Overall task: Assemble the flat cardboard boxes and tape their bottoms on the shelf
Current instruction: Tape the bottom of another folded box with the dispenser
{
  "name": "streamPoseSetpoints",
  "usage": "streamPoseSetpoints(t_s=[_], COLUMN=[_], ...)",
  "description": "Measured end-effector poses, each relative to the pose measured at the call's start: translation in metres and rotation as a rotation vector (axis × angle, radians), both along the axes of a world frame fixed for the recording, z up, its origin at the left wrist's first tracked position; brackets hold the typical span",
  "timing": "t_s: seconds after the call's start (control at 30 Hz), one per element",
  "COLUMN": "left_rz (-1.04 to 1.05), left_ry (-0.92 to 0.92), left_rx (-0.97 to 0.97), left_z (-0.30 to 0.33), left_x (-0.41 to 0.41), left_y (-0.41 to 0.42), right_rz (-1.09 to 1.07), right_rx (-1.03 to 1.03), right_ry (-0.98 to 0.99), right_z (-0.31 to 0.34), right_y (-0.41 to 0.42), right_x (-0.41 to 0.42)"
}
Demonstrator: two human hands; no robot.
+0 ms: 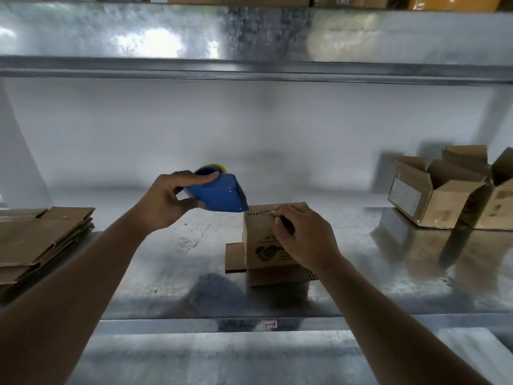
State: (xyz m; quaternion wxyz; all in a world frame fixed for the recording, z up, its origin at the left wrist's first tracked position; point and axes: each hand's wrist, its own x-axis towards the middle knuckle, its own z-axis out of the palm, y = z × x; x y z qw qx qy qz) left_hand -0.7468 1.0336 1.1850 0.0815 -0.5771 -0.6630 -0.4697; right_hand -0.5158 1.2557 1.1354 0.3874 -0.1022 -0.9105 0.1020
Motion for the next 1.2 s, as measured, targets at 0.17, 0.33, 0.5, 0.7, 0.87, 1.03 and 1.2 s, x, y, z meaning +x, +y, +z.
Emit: streamPoseSetpoints(t_s=[0.17, 0.33, 0.5, 0.7, 0.87, 1.03, 1.2], left_rz=[-0.08, -0.07, -0.092, -0.058, -0.049, -0.046, -0.038], left_ry=[-0.072, -0.035, 0.002, 0.024, 0.06, 0.06, 0.054], left_rx=[0.004, -0.072, -0.13, -0.22, -0.296, -0.33, -0.382], left_z=[0.012, 0.018, 0.029, 0.037, 0.043, 0.046, 0.047], left_x=[0.015, 0.022, 0.031, 0.031, 0.034, 0.038, 0.04], left_y=[0.011, 0.017, 0.019, 0.02, 0.021, 0.023, 0.027], right_rz=[-0.017, 0.015, -0.02, -0.049, -0.017, 0.033, -0.022], right_rx=[-0.011, -0.031, -0.002, 0.023, 0.04, -0.011, 0.002], right_ry=[-0.088, -0.129, -0.12, -0.15, -0.159, -0.185, -0.207], right_z=[0.01, 0.019, 0.024, 0.023, 0.024, 0.025, 0.028], right_y=[-0.001, -0.004, -0.007, -0.003, -0.003, 0.001, 0.002], right_x=[0.001, 0.001, -0.001, -0.005, -0.003, 0.003, -0.002])
